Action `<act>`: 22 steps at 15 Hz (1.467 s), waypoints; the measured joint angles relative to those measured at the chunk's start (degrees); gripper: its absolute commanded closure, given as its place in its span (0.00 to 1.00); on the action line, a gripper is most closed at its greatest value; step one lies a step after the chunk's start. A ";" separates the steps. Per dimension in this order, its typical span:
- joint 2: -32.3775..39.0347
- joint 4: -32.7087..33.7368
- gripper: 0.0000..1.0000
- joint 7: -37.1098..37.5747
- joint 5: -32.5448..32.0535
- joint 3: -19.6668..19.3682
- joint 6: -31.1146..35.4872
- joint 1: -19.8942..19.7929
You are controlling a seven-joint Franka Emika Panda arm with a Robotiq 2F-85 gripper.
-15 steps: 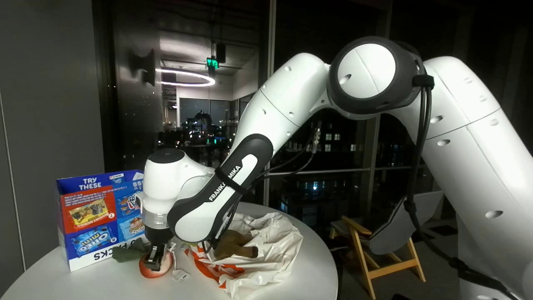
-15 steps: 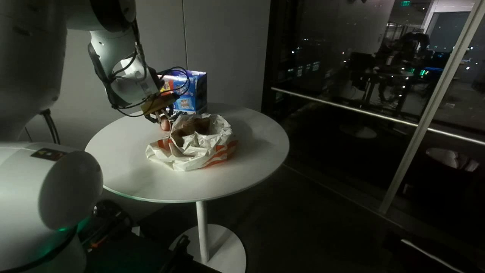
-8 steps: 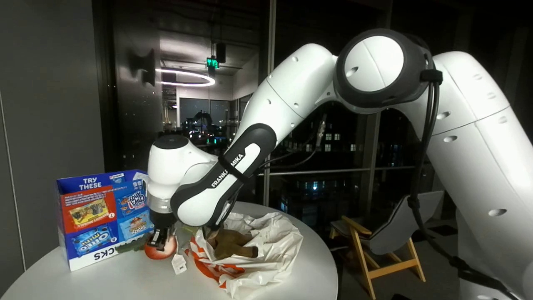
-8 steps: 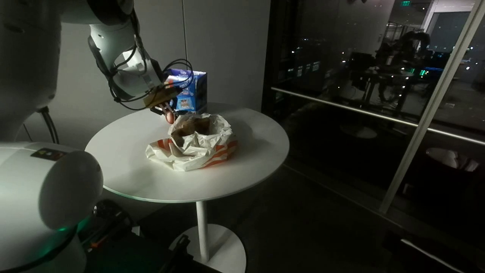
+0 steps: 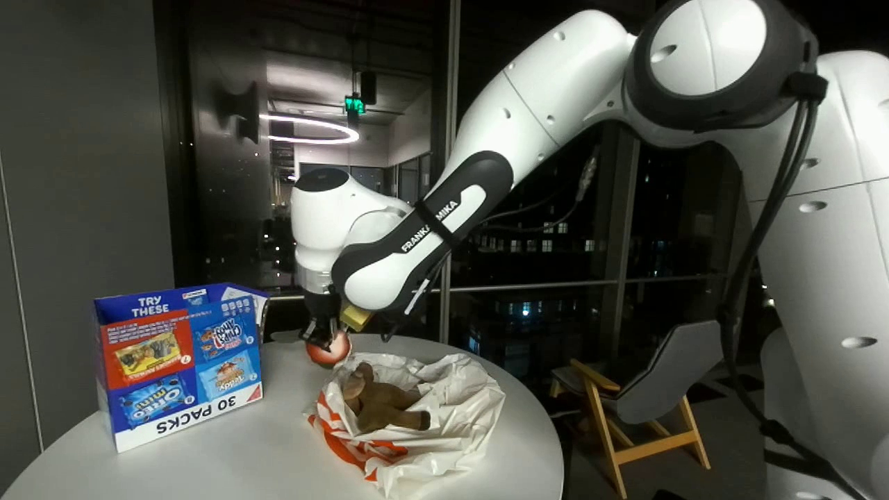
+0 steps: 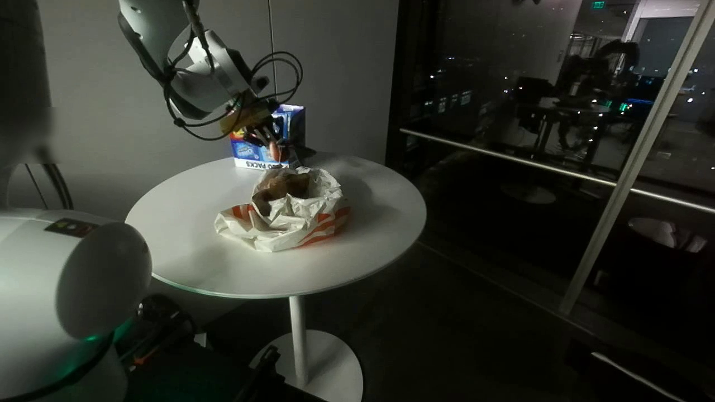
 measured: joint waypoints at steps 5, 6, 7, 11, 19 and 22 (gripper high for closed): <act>-8.14 -7.25 0.93 11.01 -4.54 1.47 -9.92 -2.16; -9.00 -8.51 0.93 12.14 -4.54 2.21 -11.79 -2.81; -9.56 -9.76 0.93 12.84 -4.28 3.04 -13.33 -3.51; -9.29 -13.59 0.93 13.29 -2.39 5.77 -14.92 -5.83; -4.09 -13.75 0.93 14.03 -6.24 6.02 -18.35 -8.32; -2.41 -13.37 0.91 13.95 -7.49 5.88 -16.46 -9.20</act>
